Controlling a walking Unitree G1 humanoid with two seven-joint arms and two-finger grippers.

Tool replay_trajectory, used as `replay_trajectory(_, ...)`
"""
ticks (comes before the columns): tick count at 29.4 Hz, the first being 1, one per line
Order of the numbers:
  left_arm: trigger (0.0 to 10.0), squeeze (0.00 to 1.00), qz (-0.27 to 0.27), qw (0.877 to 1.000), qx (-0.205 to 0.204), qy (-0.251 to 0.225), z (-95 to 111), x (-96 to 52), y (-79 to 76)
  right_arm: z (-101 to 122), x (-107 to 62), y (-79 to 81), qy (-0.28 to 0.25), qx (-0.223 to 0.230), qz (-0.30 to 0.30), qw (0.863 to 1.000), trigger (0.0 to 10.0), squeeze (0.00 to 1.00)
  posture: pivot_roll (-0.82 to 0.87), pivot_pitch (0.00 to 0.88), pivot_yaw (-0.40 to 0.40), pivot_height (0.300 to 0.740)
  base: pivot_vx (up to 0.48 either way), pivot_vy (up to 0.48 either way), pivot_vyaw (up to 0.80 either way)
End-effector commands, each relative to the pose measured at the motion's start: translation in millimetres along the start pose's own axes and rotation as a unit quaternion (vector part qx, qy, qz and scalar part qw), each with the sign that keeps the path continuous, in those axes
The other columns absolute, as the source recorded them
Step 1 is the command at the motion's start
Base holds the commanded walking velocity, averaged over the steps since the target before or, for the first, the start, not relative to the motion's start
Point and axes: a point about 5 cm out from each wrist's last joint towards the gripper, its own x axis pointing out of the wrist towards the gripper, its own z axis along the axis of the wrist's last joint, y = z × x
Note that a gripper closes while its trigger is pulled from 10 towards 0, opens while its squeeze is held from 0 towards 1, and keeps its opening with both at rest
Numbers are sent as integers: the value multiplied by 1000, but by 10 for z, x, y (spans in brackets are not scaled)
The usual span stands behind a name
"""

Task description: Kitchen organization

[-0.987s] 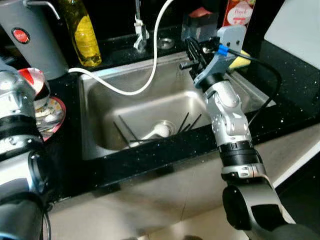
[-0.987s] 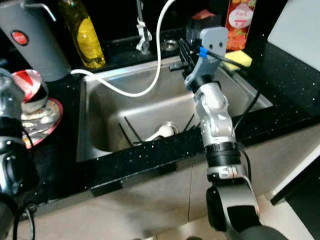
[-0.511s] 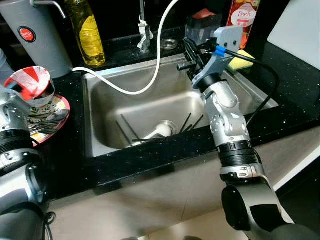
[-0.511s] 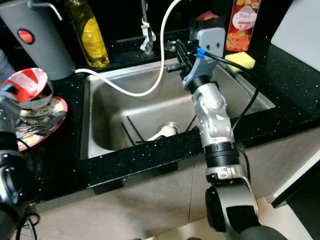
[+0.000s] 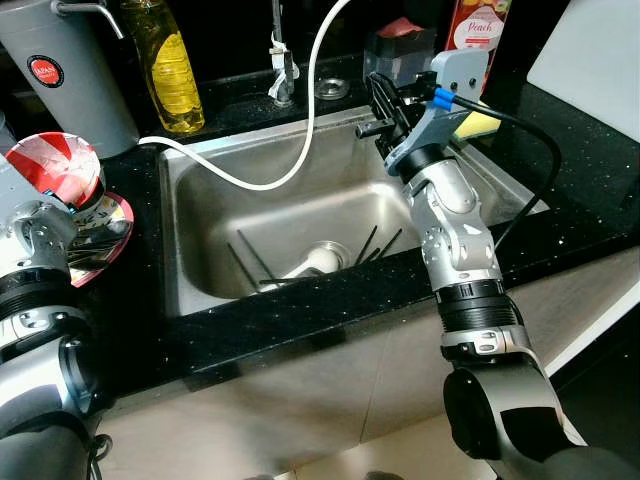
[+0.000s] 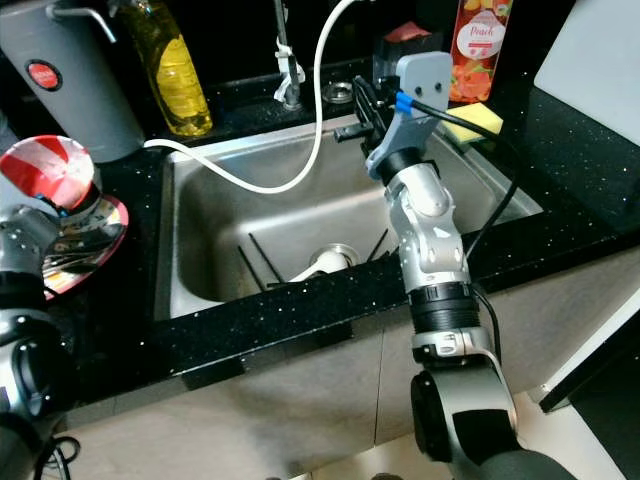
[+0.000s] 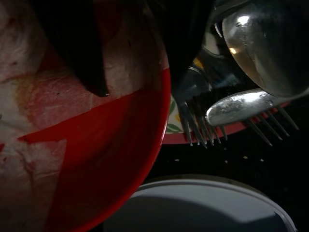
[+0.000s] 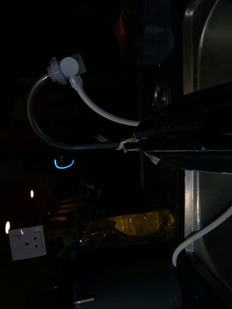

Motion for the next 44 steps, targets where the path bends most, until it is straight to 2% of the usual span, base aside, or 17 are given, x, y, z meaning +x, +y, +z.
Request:
replay_trajectory(1, 0, 0, -12, 1000, -23, 10, -66, 7, 2, 10, 20, 26, 0, 4, 5, 1000, 10000, 0, 3, 0, 92, 740, 0, 0, 0)
replay_trajectory(6, 0, 0, -69, 997, -34, -28, 42, -62, -164, 14, 21, 18, 0, 3, 5, 1000, 10000, 0, -1, 0, 92, 740, 0, 0, 0)
replay_trajectory(10, 0, 0, -140, 985, 2, -105, 219, -209, -424, 20, 21, 18, -1, 2, 5, 1000, 10000, 0, -11, 0, 94, 740, 0, 0, 0)
replay_trajectory(11, 4353, 0, -156, 979, 22, -130, 267, -264, -505, 23, 21, 17, -1, 1, 5, 1000, 10000, 0, -11, 0, 94, 740, 0, 0, 0)
replay_trajectory(12, 4353, 0, -172, 972, 47, -153, 302, -324, -598, 27, 20, 14, -2, 1, 5, 1000, 10000, 0, -11, 0, 94, 740, 0, 0, 0)
replay_trajectory(13, 10000, 0, -189, 965, 70, -169, 319, -381, -700, 31, 20, 9, -2, 0, 4, 1000, 10000, 0, -19, 0, 99, 740, 0, 0, 0)
replay_trajectory(17, 10000, 0, -296, 930, 161, -148, 81, -594, -1234, 53, 15, -17, -6, -4, -2, 1000, 10000, 0, -37, 0, 115, 740, 0, 0, 0)
replay_trajectory(19, 10000, 0, -296, 930, 161, -148, 81, -594, -1234, 53, 15, -17, -6, -4, -2, 1000, 10000, 0, -37, 0, 115, 740, 0, 0, 0)
replay_trajectory(22, 10000, 0, -348, 908, 208, -105, -202, -682, -1480, 66, 4, -30, -9, -7, -7, 1000, 10000, 0, -62, 0, 134, 740, 0, 0, 0)
replay_trajectory(27, 10000, 0, -366, 897, 239, -64, -469, -723, -1595, 66, -21, -50, -8, -11, -12, 1000, 10000, 0, -73, 0, 141, 740, 0, 0, 0)
replay_trajectory(28, 10000, 0, -371, 890, 266, -20, -757, -754, -1650, 67, -53, -77, -8, -15, -18, 1000, 10000, 0, -97, 0, 156, 740, 0, 0, 0)
replay_trajectory(31, 10000, 0, -361, 885, 291, 47, -1182, -784, -1619, 73, -108, -124, -6, -22, -27, 999, 10000, 0, -108, 0, 159, 740, 0, 0, 0)
replay_trajectory(35, 10000, 0, -353, 886, 295, 61, -1278, -766, -1558, 66, -122, -131, -4, -24, -27, 999, 10000, 0, -100, 0, 153, 740, 0, 0, 0)
replay_trajectory(36, 10000, 1000, -349, 890, 289, 50, -1279, -736, -1496, 47, -122, -117, 0, -22, -24, 999, 10000, 0, -85, 0, 140, 740, 0, 0, 0)
replay_trajectory(41, 10000, 1000, -355, 901, 243, -48, -997, -728, -1371, 12, -76, -52, 5, -14, -11, 1000, 10000, 0, -53, 0, 121, 740, 0, 0, 0)
replay_trajectory(42, 10000, 0, -352, 904, 233, -66, -940, -731, -1337, 9, -66, -43, 6, -13, -9, 1000, 10000, 0, -49, 0, 119, 740, 0, 0, 0)
replay_trajectory(44, 10000, 0, -337, 910, 220, -96, -844, -732, -1240, -2, -48, -20, 6, -10, -6, 1000, 10000, 0, -41, 0, 116, 740, 0, 0, 0)
